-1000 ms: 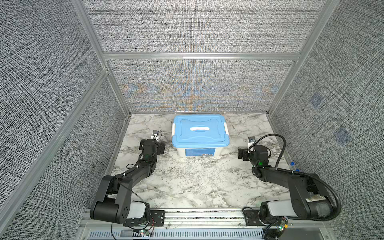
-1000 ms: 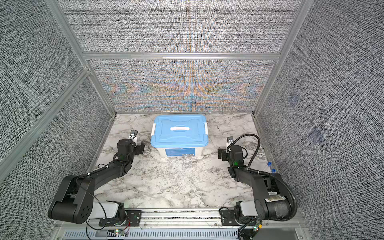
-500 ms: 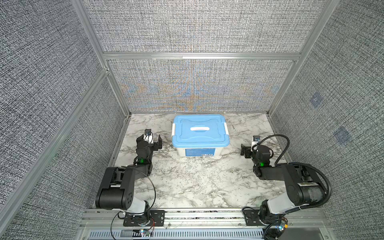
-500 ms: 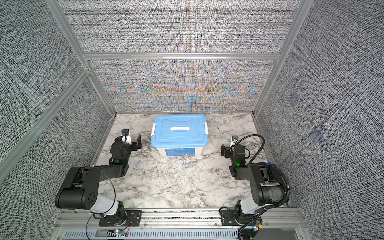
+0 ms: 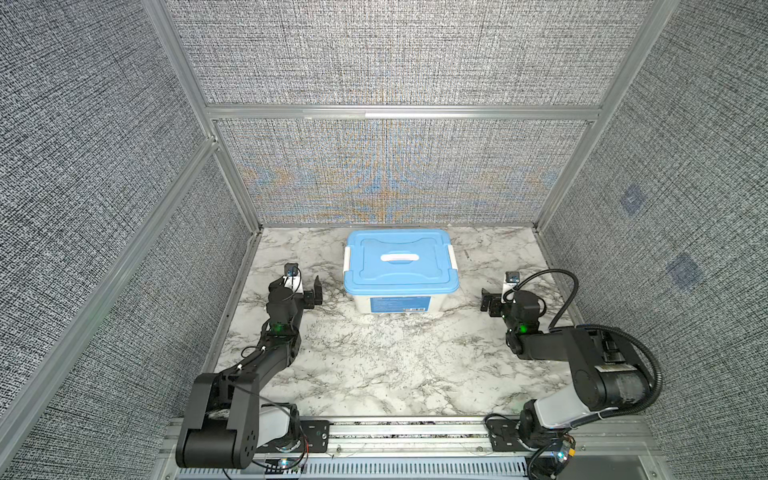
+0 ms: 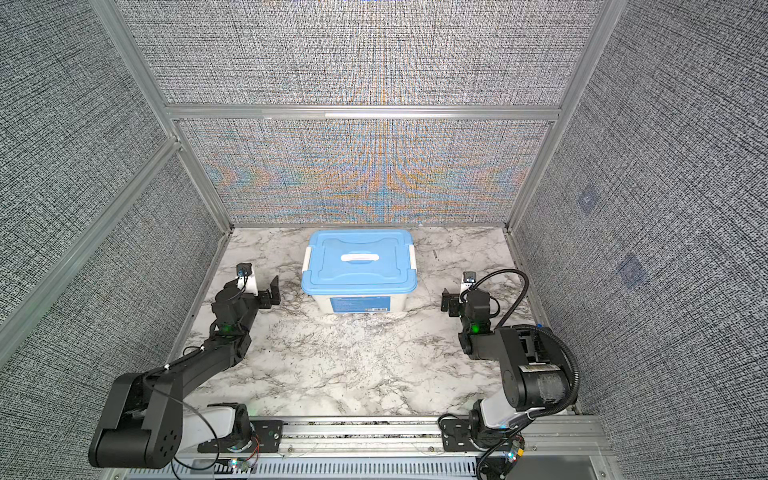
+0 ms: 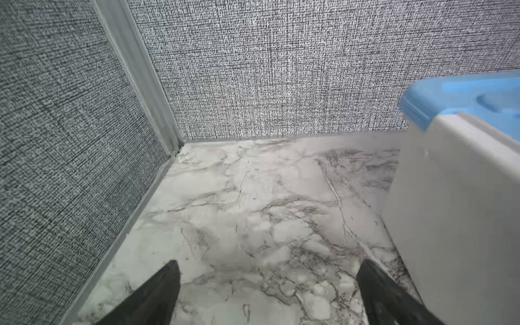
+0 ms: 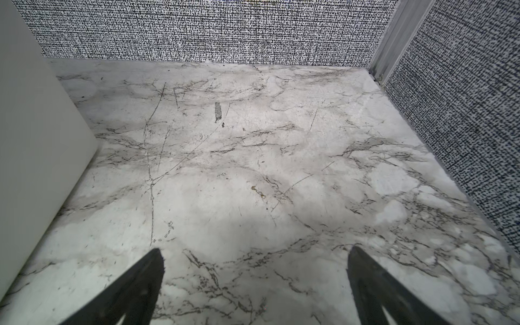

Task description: Organize the chemistry lab equipment

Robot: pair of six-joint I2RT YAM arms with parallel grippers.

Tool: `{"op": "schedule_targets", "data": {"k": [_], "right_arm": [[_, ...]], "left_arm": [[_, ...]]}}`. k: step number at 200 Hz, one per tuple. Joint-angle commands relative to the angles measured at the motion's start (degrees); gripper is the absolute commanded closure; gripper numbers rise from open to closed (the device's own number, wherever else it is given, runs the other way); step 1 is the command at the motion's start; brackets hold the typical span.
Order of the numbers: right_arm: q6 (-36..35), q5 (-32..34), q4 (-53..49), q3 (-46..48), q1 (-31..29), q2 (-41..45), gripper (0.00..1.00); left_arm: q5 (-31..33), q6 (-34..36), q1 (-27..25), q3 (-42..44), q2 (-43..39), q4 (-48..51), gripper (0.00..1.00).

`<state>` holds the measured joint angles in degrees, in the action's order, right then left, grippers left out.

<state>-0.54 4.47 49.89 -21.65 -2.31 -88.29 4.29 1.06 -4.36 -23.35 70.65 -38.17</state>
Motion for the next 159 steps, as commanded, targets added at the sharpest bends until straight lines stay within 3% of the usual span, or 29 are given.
{"op": "schedule_targets", "data": {"k": [1,21,40,56,78,96,119,137,159], "right_arm": [[0.2,0.7,1.3,-0.1,-0.1,-0.1,0.01],[0.2,0.7,1.3,-0.1,-0.1,-0.1,0.01],[0.2,0.7,1.3,0.0,-0.1,-0.1,0.01],[0.2,0.7,1.3,0.0,-0.1,0.0,0.01],[0.2,0.7,1.4,-0.1,-0.2,-0.1,0.01],[0.2,0.7,1.3,-0.1,-0.1,-0.1,0.01],[0.2,0.7,1.2,-0.1,-0.1,-0.1,0.01],[0.2,0.7,1.2,-0.1,-0.1,-0.1,0.01],[0.2,0.7,1.2,-0.1,-0.1,-0.1,0.01]], "left_arm": [[4.0,-0.7,0.1,-0.8,-1.0,5.5,0.01],[2.0,2.6,0.1,1.1,1.3,-3.4,0.01],[2.8,-2.9,1.1,2.1,2.9,-11.4,0.01],[0.9,-2.3,1.4,-0.3,4.6,-8.5,0.01],[-2.5,0.8,1.4,-1.7,1.3,1.4,0.01],[-2.9,1.5,1.4,0.5,-1.6,4.0,0.01],[2.8,-2.7,1.4,4.5,-2.1,0.6,0.01],[1.2,0.3,1.4,6.3,2.8,-9.5,0.01],[3.8,-1.6,1.4,6.2,9.5,-14.7,0.01]]}}
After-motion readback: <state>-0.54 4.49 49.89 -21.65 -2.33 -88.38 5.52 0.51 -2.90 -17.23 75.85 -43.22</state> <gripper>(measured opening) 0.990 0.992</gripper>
